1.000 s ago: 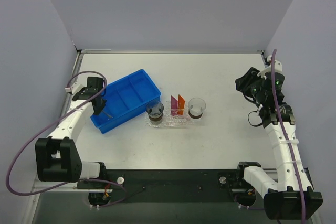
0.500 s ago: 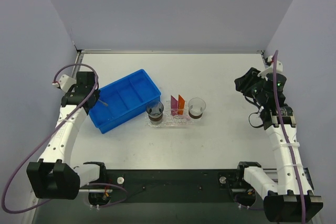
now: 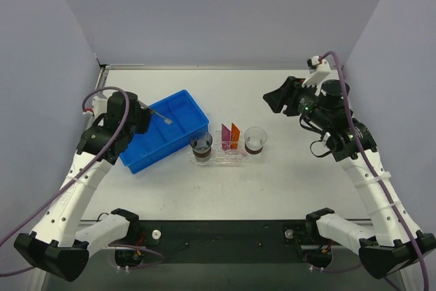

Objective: Prepare toiletry sets of a toothbrush and toothpaste on the tray

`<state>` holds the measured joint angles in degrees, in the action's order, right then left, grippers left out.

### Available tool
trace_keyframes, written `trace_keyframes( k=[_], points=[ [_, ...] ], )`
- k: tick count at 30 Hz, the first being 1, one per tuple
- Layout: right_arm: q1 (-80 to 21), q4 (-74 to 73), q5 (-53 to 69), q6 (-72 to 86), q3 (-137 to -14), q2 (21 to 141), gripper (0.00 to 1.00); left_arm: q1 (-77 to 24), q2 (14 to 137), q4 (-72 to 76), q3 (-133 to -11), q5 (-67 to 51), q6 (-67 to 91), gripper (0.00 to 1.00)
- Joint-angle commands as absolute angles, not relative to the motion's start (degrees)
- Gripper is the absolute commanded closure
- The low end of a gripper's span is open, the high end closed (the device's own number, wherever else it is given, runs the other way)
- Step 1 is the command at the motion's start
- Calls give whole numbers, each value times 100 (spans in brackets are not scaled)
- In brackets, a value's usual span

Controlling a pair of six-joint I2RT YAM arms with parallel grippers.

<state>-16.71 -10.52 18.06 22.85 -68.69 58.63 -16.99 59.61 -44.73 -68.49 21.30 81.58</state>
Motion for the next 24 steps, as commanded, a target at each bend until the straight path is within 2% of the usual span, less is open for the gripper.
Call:
trace_keyframes(
  k=[1, 6, 12, 17, 24],
  points=[
    [-2572, -888, 2118, 2365, -7242, 6204, 49, -2556, 5897, -4219, -6829, 1916, 9438, 100],
    [-3198, -976, 2793, 2478, -7488, 6643, 49, -3347, 6020, -3868, -6768, 1933, 9800, 100],
    [-3831, -1300, 3155, 2452, -7830, 7100, 50, -3752, 6117, -3700, -6820, 2065, 9870, 100],
    [-4034, -1687, 3532, 2408, -8173, 7479, 57, -4042, 6108, -3384, -6689, 1969, 9958, 100],
    [-4017, -1819, 3674, 2154, -8235, 7541, 57, -4096, 5854, -2675, -6303, 1487, 9757, 100]
  ],
)
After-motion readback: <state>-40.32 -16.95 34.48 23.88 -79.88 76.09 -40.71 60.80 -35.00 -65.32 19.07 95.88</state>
